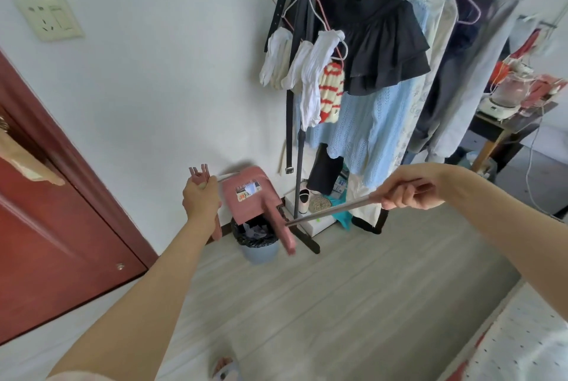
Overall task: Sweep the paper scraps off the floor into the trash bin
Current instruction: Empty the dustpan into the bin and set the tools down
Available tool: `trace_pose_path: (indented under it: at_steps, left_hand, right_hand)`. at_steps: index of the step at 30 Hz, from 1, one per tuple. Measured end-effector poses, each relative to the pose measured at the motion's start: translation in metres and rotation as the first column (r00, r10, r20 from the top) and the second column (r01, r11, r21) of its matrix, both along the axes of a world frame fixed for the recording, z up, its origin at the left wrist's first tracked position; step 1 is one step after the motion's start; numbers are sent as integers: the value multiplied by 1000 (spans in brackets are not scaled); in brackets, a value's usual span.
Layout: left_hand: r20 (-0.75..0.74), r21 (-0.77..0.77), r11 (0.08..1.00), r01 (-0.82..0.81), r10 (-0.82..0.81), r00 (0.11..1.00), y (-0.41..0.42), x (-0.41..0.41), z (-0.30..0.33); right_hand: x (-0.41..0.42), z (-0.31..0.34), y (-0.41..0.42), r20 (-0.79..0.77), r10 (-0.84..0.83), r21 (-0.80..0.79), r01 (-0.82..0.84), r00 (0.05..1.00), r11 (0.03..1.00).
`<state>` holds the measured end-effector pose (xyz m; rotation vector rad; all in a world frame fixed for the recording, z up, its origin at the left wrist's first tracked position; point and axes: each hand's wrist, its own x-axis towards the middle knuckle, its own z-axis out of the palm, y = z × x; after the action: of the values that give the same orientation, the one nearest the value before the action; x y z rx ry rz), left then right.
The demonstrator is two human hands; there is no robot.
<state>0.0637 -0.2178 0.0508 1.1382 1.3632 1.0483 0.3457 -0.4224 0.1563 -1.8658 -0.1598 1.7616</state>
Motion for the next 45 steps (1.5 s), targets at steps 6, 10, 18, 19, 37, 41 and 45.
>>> trace_pose_path:
  at_steps: [6, 10, 18, 19, 37, 41, 45]
  left_hand:
    - [32, -42, 997, -67, 69, 997, -5, -1, 5]
    - [127, -116, 985, -126, 140, 982, -8, -6, 6]
    - [189, -197, 964, -179, 216, 958, -13, -6, 3]
    - [191, -202, 962, -185, 224, 956, -13, -6, 3]
    - [94, -113, 980, -167, 178, 980, -8, 11, -11]
    - [51, -43, 991, -127, 129, 990, -10, 17, -4]
    - [53, 4, 994, -109, 108, 993, -8, 13, 4]
  right_hand:
    - [-6, -2, -17, -170, -57, 126, 79, 984, 989]
    - [-15, -19, -20, -277, -77, 190, 133, 958, 973]
    - [-22, -47, -22, -290, -168, 175, 225, 942, 959]
    - [-21, -49, -23, -282, -174, 167, 226, 944, 960]
    - [-10, -42, -16, -334, -247, 94, 293, 910, 951]
    - [-11, -37, -10, -380, -246, 95, 302, 892, 949]
    - [-16, -36, -4, -398, -198, 120, 265, 896, 957]
